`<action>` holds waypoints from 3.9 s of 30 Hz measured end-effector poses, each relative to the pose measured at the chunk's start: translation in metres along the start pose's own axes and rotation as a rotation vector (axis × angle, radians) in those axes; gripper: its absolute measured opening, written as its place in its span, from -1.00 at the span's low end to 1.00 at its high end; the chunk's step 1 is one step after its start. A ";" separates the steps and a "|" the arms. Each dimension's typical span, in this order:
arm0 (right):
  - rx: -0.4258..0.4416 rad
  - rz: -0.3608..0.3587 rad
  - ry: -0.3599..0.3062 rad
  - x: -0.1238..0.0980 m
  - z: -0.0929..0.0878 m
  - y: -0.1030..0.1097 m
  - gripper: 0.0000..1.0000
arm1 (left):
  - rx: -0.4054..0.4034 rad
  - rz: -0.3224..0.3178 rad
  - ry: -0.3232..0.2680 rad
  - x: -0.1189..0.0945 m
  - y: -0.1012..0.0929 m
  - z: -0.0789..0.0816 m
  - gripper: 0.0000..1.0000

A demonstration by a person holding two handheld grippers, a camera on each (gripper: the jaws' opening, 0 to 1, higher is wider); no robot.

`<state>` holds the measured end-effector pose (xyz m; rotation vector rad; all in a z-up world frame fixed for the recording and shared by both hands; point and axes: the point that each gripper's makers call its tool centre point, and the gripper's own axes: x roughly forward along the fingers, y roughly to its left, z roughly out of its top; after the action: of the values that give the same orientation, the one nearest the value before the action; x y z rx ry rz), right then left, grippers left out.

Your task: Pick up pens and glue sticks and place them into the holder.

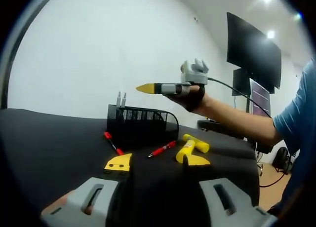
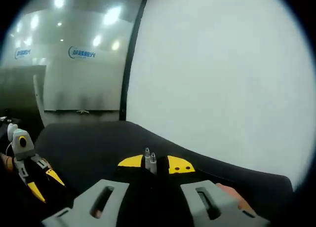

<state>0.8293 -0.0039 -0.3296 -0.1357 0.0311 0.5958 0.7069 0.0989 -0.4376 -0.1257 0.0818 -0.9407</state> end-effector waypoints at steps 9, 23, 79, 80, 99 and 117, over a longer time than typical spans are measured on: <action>0.005 -0.050 -0.054 -0.070 -0.004 0.002 -0.69 | -0.015 0.002 -0.004 -0.001 0.001 0.001 -0.18; 0.030 -0.122 -0.043 -0.126 -0.048 -0.007 -0.59 | -0.027 0.032 0.005 0.000 0.007 -0.001 -0.18; 0.148 -0.067 -0.121 -0.187 -0.104 0.014 0.23 | -0.071 0.488 0.122 0.028 0.053 -0.006 -0.08; 0.151 -0.068 -0.124 -0.188 -0.104 0.013 0.22 | -0.074 0.506 0.126 0.030 0.055 -0.006 -0.15; 0.164 -0.054 -0.146 -0.190 -0.099 0.017 0.17 | 0.006 0.575 0.265 0.077 0.072 -0.028 -0.45; 0.157 -0.055 -0.146 -0.191 -0.099 0.017 0.15 | 0.016 0.617 0.298 0.083 0.086 -0.040 -0.76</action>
<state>0.6629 -0.1094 -0.4166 0.0590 -0.0676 0.5444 0.8190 0.0788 -0.4902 0.0563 0.3673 -0.3366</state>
